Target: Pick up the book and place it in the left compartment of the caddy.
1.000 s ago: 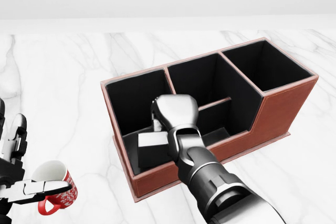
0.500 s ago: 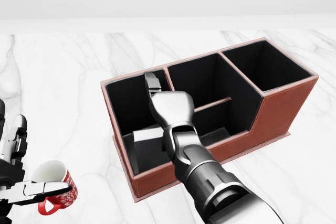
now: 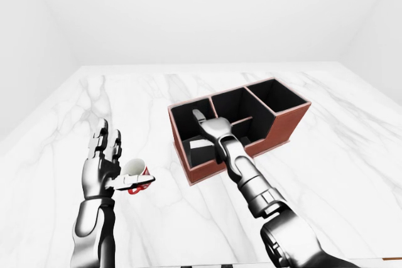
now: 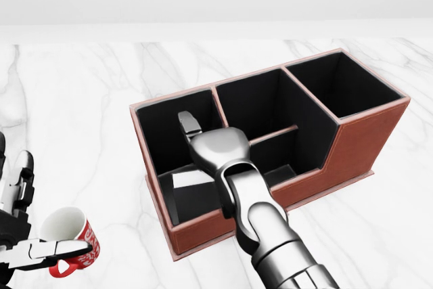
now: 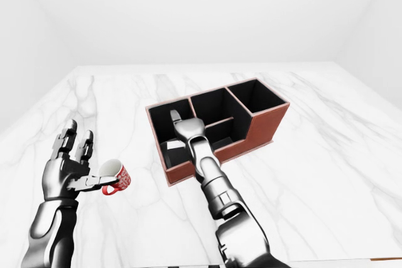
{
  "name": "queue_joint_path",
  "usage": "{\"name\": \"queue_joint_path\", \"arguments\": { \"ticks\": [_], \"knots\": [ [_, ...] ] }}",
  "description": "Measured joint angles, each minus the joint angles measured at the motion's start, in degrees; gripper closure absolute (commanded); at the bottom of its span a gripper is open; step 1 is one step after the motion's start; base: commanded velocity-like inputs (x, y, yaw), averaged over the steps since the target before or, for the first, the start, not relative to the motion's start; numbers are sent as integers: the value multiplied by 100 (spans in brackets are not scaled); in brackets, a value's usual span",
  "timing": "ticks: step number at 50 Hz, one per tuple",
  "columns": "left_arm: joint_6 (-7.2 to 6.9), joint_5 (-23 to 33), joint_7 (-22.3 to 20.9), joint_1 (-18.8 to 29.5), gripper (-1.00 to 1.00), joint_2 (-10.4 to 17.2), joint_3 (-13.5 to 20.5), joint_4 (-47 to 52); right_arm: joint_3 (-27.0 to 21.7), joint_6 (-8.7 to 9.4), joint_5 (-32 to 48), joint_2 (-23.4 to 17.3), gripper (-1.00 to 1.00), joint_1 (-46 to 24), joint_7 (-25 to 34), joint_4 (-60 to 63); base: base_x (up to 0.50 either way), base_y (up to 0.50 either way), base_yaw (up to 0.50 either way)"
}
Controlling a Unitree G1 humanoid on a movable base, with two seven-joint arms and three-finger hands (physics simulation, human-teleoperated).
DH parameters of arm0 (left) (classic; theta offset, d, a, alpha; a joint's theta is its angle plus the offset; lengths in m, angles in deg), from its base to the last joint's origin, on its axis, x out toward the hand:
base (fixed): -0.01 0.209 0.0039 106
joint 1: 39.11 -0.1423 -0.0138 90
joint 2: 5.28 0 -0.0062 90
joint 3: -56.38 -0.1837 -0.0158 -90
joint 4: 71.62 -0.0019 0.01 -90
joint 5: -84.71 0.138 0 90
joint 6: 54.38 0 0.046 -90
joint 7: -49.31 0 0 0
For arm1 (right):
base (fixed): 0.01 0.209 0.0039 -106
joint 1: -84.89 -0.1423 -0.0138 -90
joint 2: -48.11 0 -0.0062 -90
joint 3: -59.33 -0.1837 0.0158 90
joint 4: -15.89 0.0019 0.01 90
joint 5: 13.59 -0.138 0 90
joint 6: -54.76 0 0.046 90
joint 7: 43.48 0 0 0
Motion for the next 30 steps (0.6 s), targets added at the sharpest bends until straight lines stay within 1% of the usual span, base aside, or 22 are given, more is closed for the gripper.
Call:
{"name": "queue_joint_path", "arguments": {
  "ticks": [4,9,16,22,30],
  "knots": [
    [-20,26,-12,-46,-100,-25,-8,70,1,0,376,-53,-100,665,1014,1343,0,0,0],
    [-60,73,-20,-102,-100,-60,-20,178,-53,0,606,-106,-100,1379,2144,2873,0,0,0],
    [-176,166,15,-145,-100,-102,-49,377,-354,0,1010,-265,-100,2167,3367,4894,0,0,0],
    [-312,258,76,-145,-100,-127,-91,562,-687,0,1138,-389,-100,2647,3383,6368,0,0,0],
    [-510,376,186,-98,-100,-141,-155,788,-1227,0,1019,-567,-100,2960,3383,7772,0,0,0]
  ]
}}
